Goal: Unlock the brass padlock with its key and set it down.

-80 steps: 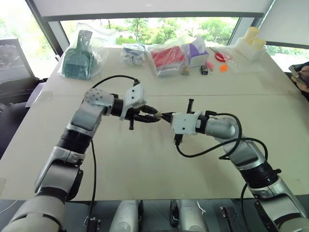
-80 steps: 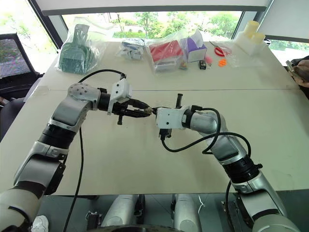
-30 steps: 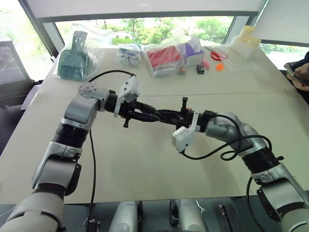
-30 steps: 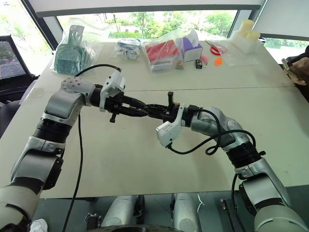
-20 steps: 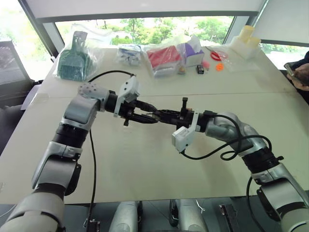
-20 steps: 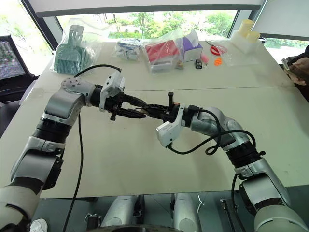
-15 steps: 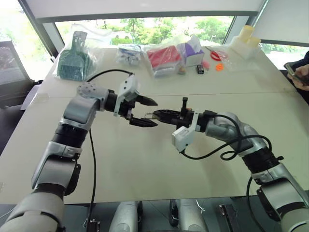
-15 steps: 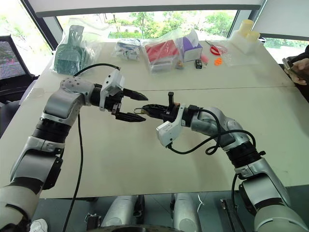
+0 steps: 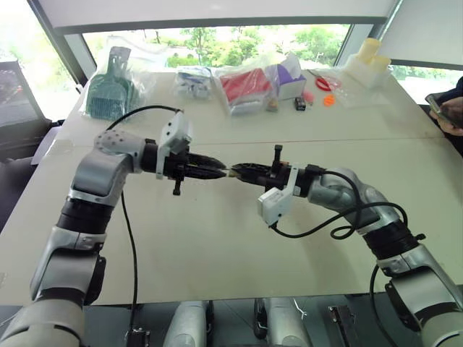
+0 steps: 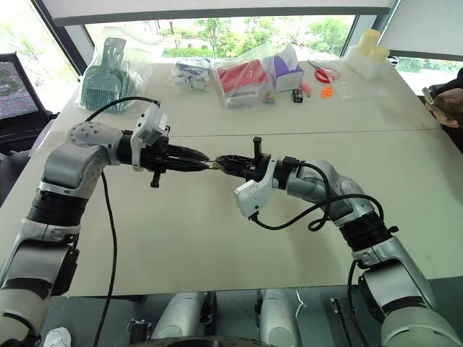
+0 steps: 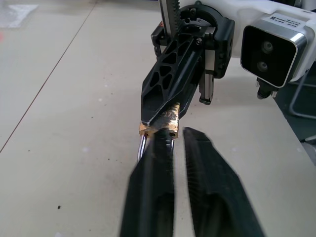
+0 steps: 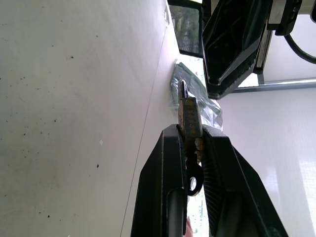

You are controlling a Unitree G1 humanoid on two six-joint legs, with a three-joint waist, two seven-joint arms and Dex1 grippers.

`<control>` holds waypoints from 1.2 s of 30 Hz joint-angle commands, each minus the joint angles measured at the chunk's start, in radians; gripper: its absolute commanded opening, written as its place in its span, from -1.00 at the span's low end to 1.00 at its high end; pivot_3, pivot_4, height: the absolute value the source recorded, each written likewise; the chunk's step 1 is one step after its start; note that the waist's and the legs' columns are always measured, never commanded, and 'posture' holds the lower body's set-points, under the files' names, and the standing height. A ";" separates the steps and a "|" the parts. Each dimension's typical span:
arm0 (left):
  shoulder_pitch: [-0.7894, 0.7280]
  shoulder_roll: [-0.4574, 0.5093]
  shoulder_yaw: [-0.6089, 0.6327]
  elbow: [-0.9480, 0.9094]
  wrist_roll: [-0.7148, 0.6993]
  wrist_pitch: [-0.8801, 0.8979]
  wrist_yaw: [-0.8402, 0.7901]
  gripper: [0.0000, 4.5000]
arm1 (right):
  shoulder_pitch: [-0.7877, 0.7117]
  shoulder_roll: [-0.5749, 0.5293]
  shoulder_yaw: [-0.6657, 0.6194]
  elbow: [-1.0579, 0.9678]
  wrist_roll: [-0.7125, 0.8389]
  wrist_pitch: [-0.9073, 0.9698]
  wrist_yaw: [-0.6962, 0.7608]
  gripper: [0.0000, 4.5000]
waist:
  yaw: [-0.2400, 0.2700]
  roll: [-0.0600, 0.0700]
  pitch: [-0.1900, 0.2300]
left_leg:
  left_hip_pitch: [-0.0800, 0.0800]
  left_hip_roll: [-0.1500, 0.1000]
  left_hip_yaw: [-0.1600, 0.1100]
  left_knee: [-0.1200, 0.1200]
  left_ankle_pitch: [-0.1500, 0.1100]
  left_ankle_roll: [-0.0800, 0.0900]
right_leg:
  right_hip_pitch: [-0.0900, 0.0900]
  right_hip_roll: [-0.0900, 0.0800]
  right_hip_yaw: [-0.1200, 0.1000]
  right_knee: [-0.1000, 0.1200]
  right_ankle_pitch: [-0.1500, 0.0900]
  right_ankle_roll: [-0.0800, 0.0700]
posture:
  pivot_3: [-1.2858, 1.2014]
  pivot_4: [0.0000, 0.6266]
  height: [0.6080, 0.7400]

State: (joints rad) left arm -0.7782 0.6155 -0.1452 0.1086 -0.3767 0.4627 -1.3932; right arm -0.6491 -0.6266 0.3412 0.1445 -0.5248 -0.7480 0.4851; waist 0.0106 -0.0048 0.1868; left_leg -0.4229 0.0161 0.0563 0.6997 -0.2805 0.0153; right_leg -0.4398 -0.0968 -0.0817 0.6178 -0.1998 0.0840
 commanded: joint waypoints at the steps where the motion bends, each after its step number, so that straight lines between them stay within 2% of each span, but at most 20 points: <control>1: 0.012 0.010 -0.021 -0.019 0.044 -0.057 0.015 -0.98 | -0.004 0.002 -0.014 -0.022 0.031 -0.006 0.001 -1.00 | 0.000 0.000 0.000 | 0.000 0.000 0.000 0.000 0.000 0.000 | 0.000 0.000 0.000 0.000 0.000 0.000 | 0.03 -0.52 1.00; 7: 0.026 -0.007 -0.063 0.023 0.121 -0.140 0.059 -0.98 | -0.002 0.006 -0.014 -0.034 0.036 -0.001 0.010 -1.00 | 0.001 0.000 0.000 | 0.000 0.000 0.001 0.000 0.000 0.000 | 0.000 0.000 0.000 0.000 0.000 0.000 | 0.03 -0.52 1.00; 13: 0.008 -0.047 -0.055 0.093 0.154 -0.187 0.122 -0.98 | 0.000 0.009 -0.014 -0.043 0.043 0.002 0.021 -1.00 | -0.001 0.000 0.000 | 0.000 0.000 0.002 0.000 0.000 0.000 | 0.000 0.000 0.000 0.000 0.000 0.000 | 0.03 -0.52 1.00; 20: 0.007 -0.026 -0.031 0.065 0.126 -0.150 0.124 -0.98 | 0.017 0.009 -0.011 -0.036 0.038 0.010 0.029 -1.00 | 0.000 0.000 0.000 | 0.000 0.000 0.003 0.000 0.000 0.000 | 0.000 0.000 0.000 0.000 0.000 0.000 | 0.03 -0.52 1.00; 25: 0.065 0.010 0.026 0.022 0.100 -0.094 0.167 -0.98 | 0.041 0.010 -0.003 0.073 -0.023 0.005 -0.028 -1.00 | 0.000 0.000 0.000 | 0.001 0.000 0.003 0.000 0.000 0.000 | 0.000 0.000 0.000 0.000 0.000 0.000 | 0.03 -0.52 1.00; 32: 0.235 0.054 0.064 -0.076 0.097 -0.076 0.237 -0.98 | 0.016 0.003 0.040 0.287 -0.188 0.002 -0.179 -1.00 | -0.005 0.000 0.000 | 0.002 0.000 0.003 -0.001 0.000 0.000 | 0.000 0.000 0.001 0.001 0.000 0.000 | 0.03 -0.52 1.00; 36: 0.281 0.049 0.069 -0.130 0.091 -0.057 0.276 -0.98 | 0.011 0.002 0.069 0.339 -0.179 -0.019 -0.154 -1.00 | -0.005 0.000 0.000 | 0.002 0.000 0.002 -0.001 0.000 0.000 | 0.001 0.000 0.001 0.001 0.000 0.000 | 0.03 -0.52 1.00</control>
State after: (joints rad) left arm -0.5057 0.6576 -0.1034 0.0323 -0.2684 0.4007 -1.1359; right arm -0.6224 -0.6177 0.4046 0.4735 -0.7152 -0.7531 0.3211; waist 0.0061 -0.0046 0.1867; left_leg -0.4199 0.0165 0.0576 0.6988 -0.2803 0.0150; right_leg -0.4385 -0.0970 -0.0805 0.6186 -0.1998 0.0837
